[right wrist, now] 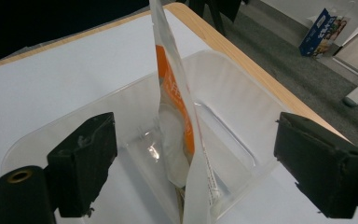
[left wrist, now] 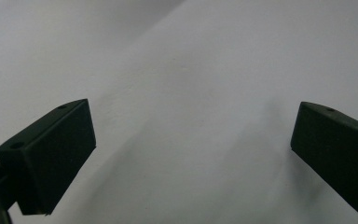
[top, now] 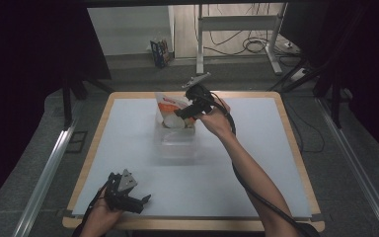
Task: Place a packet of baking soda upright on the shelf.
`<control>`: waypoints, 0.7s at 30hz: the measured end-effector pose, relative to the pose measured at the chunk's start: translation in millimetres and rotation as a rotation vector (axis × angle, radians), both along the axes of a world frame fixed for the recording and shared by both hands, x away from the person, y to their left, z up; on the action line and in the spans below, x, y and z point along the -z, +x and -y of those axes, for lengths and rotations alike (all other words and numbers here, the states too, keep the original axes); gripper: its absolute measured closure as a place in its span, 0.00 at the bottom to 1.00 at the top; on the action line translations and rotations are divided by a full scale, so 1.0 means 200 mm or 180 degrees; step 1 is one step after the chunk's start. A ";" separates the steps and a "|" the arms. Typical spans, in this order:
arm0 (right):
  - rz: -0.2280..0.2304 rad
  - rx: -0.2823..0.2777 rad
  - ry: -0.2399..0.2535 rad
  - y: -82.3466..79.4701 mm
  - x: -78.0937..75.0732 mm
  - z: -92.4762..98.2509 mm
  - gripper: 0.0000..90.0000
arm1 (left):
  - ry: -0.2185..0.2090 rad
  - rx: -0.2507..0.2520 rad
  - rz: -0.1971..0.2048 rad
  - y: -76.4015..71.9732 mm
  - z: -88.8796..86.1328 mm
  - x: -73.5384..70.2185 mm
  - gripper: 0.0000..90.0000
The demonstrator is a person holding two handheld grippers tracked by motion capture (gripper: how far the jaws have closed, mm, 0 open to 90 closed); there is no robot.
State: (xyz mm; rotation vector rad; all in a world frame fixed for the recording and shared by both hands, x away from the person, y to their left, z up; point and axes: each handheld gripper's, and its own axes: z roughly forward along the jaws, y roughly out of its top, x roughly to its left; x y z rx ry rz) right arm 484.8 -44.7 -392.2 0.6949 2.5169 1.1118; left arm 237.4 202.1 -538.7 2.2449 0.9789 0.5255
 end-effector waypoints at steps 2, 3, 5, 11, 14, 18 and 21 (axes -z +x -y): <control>0.0002 -0.0021 -0.0001 -0.01 0.00 0.01 0.13 | -0.0001 -0.0002 0.0003 0.00 0.00 0.00 0.00; 0.0011 -0.0040 -0.0003 -0.01 0.01 0.02 0.12 | -0.0002 -0.0003 0.0003 0.00 0.00 0.00 0.00; 0.0011 -0.0042 -0.0004 -0.01 0.01 0.03 0.11 | -0.0001 -0.0007 0.0003 0.00 0.00 0.00 0.00; 0.0055 -0.0051 0.0035 -0.04 0.00 0.06 0.10 | 0.0000 -0.0009 0.0001 0.00 0.00 0.00 0.00; 0.0076 -0.0071 0.0074 -0.05 -0.01 0.08 0.09 | 0.0001 -0.0009 0.0002 0.00 0.00 0.00 0.00; 0.0072 -0.0083 0.0075 -0.07 -0.01 0.11 0.07 | 0.0001 -0.0008 0.0000 0.00 0.00 0.00 0.00; 0.0085 -0.0073 0.0105 -0.08 -0.02 0.12 0.05 | -0.0004 -0.0008 -0.0003 0.00 0.00 0.00 0.00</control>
